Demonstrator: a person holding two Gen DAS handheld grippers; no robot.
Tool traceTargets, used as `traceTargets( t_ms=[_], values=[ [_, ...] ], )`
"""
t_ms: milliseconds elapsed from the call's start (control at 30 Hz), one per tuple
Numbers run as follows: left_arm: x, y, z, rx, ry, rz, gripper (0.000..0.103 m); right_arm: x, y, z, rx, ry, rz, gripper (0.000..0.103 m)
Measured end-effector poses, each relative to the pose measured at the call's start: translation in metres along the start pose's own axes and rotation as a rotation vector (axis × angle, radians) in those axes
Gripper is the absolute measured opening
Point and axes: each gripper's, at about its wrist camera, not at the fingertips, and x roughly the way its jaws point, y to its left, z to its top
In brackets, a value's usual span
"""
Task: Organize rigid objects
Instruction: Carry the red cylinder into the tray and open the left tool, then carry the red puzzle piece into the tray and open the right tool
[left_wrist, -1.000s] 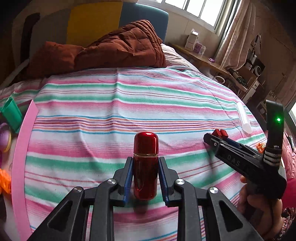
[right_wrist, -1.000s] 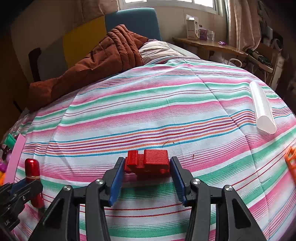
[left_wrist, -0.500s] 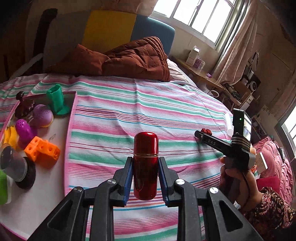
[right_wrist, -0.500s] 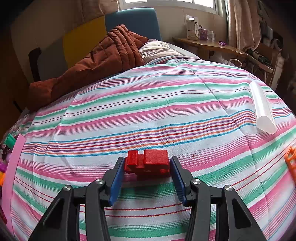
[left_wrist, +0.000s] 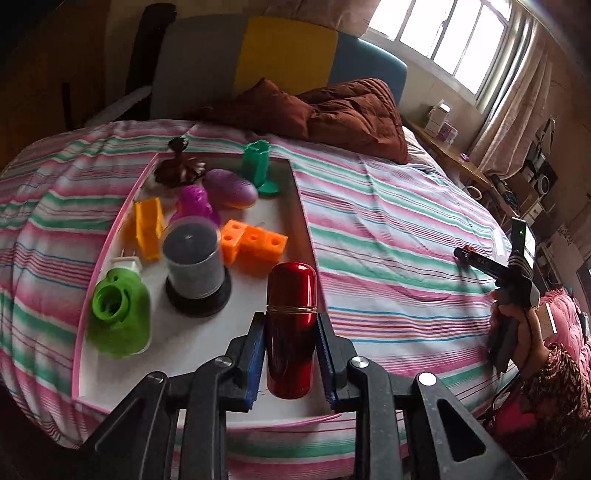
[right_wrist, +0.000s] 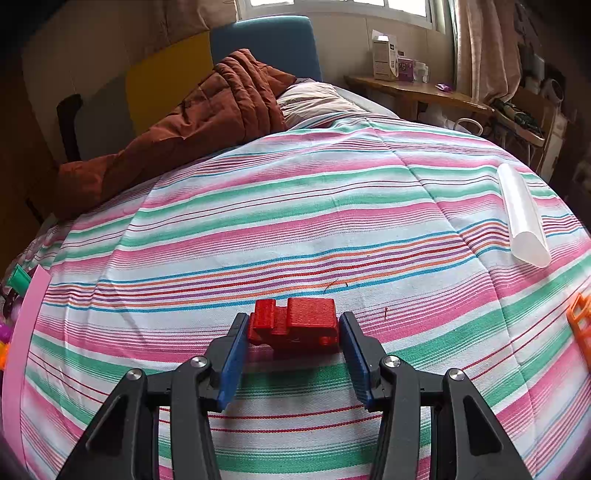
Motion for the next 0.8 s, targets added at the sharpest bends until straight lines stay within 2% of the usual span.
traceTargets(
  t_ms=[300, 500, 633, 800],
  values=[
    [0.011, 0.037, -0.013, -0.081, 0.085, 0.087, 0.026, -0.001, -0.001, 0.001, 0.005, 0.0, 0.001, 0.05],
    [-0.001, 0.042, -0.018, -0.098, 0.042, 0.165, 0.035, -0.001, -0.002, 0.001, 0.005, 0.001, 0.002, 0.05],
    [-0.016, 0.045, -0.016, -0.13, -0.028, 0.145, 0.037, -0.001, -0.003, 0.0, 0.003, 0.001, 0.003, 0.05],
    [-0.025, 0.038, -0.011, -0.144, -0.064, 0.095, 0.038, -0.008, -0.003, 0.0, 0.024, -0.01, 0.025, 0.049]
  ],
)
